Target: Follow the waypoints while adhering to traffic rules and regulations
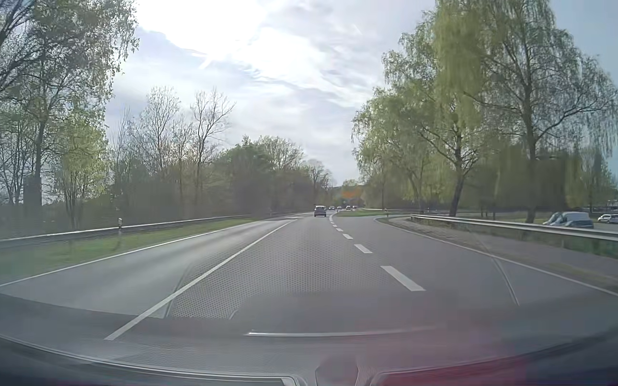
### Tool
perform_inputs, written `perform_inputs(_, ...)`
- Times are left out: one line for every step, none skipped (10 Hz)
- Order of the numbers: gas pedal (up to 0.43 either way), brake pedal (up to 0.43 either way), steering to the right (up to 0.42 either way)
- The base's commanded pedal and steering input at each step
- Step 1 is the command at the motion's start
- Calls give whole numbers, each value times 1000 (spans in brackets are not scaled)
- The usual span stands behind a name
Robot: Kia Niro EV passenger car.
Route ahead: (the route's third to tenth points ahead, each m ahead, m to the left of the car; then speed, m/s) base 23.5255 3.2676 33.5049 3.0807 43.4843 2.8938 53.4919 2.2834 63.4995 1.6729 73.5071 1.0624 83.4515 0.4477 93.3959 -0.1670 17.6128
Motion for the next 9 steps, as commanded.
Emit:
perform_inputs(110, 0, 0)
perform_inputs(110, 0, 0)
perform_inputs(110, 0, 0)
perform_inputs(110, 0, 0)
perform_inputs(110, 0, 0)
perform_inputs(110, 0, 0)
perform_inputs(110, 0, 0)
perform_inputs(110, 0, 0)
perform_inputs(110, 0, 0)
